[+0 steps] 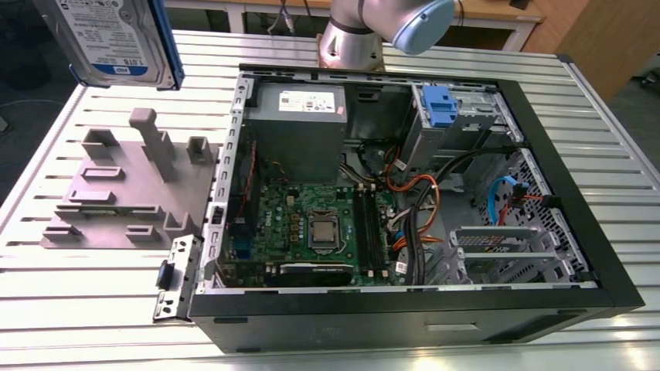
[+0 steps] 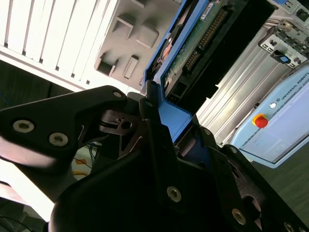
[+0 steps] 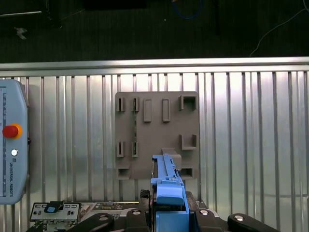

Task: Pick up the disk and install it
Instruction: 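Pick up the disk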

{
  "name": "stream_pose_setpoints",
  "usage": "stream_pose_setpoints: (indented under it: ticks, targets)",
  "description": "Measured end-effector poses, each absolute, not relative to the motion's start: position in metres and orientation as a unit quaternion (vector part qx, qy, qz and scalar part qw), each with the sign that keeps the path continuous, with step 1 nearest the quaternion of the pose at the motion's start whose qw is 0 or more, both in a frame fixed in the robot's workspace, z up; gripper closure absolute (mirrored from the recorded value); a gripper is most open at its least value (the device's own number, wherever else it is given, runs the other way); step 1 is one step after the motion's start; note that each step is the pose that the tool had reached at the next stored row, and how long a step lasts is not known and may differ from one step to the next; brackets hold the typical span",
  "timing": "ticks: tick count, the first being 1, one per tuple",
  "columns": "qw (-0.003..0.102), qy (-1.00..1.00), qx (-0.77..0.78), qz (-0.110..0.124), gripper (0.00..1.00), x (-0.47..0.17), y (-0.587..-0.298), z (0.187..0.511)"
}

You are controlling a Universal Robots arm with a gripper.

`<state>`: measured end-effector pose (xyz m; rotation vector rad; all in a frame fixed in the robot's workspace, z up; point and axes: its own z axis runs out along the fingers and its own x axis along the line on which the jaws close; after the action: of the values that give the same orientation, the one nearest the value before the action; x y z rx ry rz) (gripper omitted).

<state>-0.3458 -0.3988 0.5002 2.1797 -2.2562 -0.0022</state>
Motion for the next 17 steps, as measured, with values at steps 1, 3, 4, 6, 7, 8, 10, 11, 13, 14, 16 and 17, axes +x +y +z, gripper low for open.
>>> stream_pose_setpoints:
  ticks: [1,3,4,6,7,8,10,11,13,14,16,17]
  targets:
    - [0.002,-0.719,0.695,-0.001,0.64,-0.3458,-0.3991,0.5001]
    - [0.002,-0.719,0.695,-0.001,0.64,-0.3457,-0.3992,0.5001]
    - [0.002,-0.719,0.695,-0.001,0.64,-0.3457,-0.3993,0.5001]
    - [0.002,-0.719,0.695,-0.001,0.64,-0.3455,-0.3994,0.5001]
    - [0.002,-0.719,0.695,-0.001,0.64,-0.3454,-0.3994,0.5001]
    - [0.002,-0.719,0.695,-0.001,0.64,-0.3454,-0.3995,0.5001]
    - [0.002,-0.719,0.695,-0.001,0.64,-0.3451,-0.3997,0.5002]
    - [0.002,-0.719,0.695,-0.001,0.64,-0.345,-0.3999,0.5002]
    - [0.002,-0.719,0.695,-0.001,0.64,-0.345,-0.3999,0.5002]
    - [0.002,-0.719,0.695,-0.001,0.64,-0.345,-0.3999,0.5002]
    - [0.002,-0.719,0.695,-0.001,0.64,-0.3449,-0.4,0.5001]
    - [0.002,-0.719,0.695,-0.001,0.64,-0.3445,-0.4,0.5001]
